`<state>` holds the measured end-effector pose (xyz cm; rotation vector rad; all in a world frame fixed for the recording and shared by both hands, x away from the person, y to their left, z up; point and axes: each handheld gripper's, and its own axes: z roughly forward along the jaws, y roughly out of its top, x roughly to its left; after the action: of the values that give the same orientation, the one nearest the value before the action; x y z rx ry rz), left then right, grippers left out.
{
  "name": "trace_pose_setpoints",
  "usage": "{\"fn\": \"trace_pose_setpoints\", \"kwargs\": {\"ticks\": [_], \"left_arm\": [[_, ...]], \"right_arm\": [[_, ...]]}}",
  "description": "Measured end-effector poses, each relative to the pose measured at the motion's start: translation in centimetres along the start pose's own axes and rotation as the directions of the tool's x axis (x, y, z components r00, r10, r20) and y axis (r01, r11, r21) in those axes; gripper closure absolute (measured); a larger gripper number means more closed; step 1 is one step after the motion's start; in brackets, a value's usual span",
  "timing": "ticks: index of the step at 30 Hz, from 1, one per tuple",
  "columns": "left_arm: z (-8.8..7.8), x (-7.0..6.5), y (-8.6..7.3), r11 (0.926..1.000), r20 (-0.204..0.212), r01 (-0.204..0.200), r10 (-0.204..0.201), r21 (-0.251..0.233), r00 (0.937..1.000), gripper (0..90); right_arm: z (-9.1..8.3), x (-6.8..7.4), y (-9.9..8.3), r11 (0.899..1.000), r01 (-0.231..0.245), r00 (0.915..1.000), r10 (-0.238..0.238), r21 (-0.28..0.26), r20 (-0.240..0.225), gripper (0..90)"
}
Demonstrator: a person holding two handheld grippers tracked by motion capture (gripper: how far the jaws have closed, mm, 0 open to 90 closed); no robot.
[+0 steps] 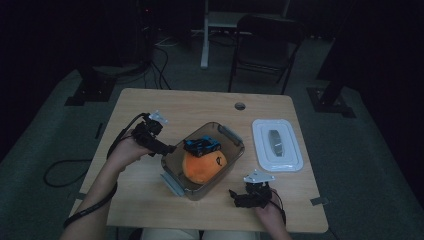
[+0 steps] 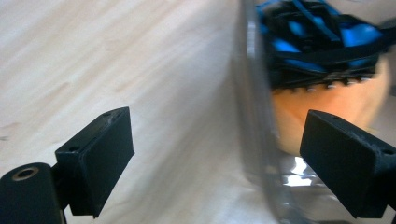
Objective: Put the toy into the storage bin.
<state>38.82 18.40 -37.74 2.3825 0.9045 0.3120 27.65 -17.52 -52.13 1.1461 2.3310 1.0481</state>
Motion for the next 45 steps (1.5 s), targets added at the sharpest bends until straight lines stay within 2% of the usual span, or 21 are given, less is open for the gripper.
{"fn": "trace_pose_setpoints", "kwargs": {"ticks": [3, 5, 8, 12, 14, 15, 17, 19, 21, 25, 29, 35, 37, 42, 45], "left_arm": [[0.3, 1.0, -0.8, 0.9983, -0.017, 0.039, -0.039, -0.044, 0.9991, 1.6], [0.8, 1.7, -1.3, 0.9959, -0.024, 0.074, -0.075, -0.053, 0.9969, 1.7], [1.8, 2.6, -2.2, 0.9945, -0.04, 0.094, -0.096, -0.046, 0.9946, 1.7], [3.2, 4.0, -3.5, 0.9879, -0.04, 0.137, -0.14, -0.073, 0.9893, 1.7], [4.2, 4.5, -4.1, 0.9845, -0.044, 0.164, -0.167, -0.063, 0.985, 1.7], [4.7, 4.7, -4.4, 0.984, -0.036, 0.17, -0.172, -0.052, 0.9844, 1.7], [5.8, 4.8, -4.8, 0.9829, -0.046, 0.181, -0.182, -0.034, 0.9822, 1.7], [6.8, 4.9, -5.2, 0.9823, -0.03, 0.187, -0.187, -0.016, 0.9819, 1.7], [7.8, 4.7, -5.3, 0.9833, -0.037, 0.182, -0.182, 0.001, 0.9826, 1.7], [9.2, 4.1, -5.2, 0.9834, -0.009, 0.181, -0.181, 0.002, 0.9834, 1.7], [10.0, 3.3, -4.9, 0.9887, 0.004, 0.149, -0.149, 0.02, 0.9889, 1.7], [9.8, 2.9, -5.3, 0.9875, 0.013, 0.157, -0.157, 0.009, 0.9875, 1.9], [9.7, 2.5, -5.5, 0.9889, 0.015, 0.149, -0.149, 0.004, 0.9888, 1.9], [9.4, 0.8, -5.9, 0.9928, 0.038, 0.12, -0.12, 0.006, 0.992, 1.9], [9.3, -0.4, -6.1, 0.9945, 0.054, 0.104, -0.104, -0.001, 0.9931, 1.8]], "right_arm": [[0.0, 0.0, 0.0, 1.0, 0.0, 1.0, 0.0, 0.001, 0.0, 10.5], [0.0, 0.0, 0.0, 1.0, -0.001, 1.0, 0.001, -0.001, 0.0, 10.5], [0.0, 0.0, 0.0, 1.0, -0.002, 1.0, 0.002, 0.0, -0.002, 10.5], [0.0, -0.1, 0.1, 1.0, -0.006, 1.0, 0.006, -0.001, -0.005, 10.6], [0.0, -0.1, 0.1, 1.0, -0.007, 1.0, 0.007, -0.001, -0.005, 10.5], [0.0, -0.1, 0.1, 1.0, -0.008, 0.9999, 0.008, -0.001, -0.006, 10.6], [0.0, -0.1, 0.1, 1.0, -0.009, 0.9999, 0.009, 0.0, -0.008, 10.5], [0.0, -0.2, 0.1, 1.0, -0.012, 0.9999, 0.012, -0.001, -0.009, 10.5], [0.0, -0.2, 0.1, 1.0, -0.013, 0.9999, 0.013, -0.002, -0.009, 10.5], [-0.2, -0.6, 0.4, 0.999, -0.04, 0.9991, 0.04, -0.017, -0.014, 10.6], [-0.2, -0.8, 0.6, 0.999, -0.047, 0.9988, 0.047, -0.025, -0.014, 10.6], [-0.1, -0.9, 1.2, 0.998, -0.051, 0.9986, 0.051, -0.029, -0.012, 13.1], [0.0, -0.8, 1.3, 0.998, -0.049, 0.9988, 0.049, -0.029, -0.004, 13.0], [-0.1, -1.1, 1.5, 0.997, -0.064, 0.9979, 0.064, -0.05, -0.015, 12.9], [-0.4, -1.3, 1.5, 0.996, -0.072, 0.9974, 0.072, -0.059, -0.005, 12.9]]}}
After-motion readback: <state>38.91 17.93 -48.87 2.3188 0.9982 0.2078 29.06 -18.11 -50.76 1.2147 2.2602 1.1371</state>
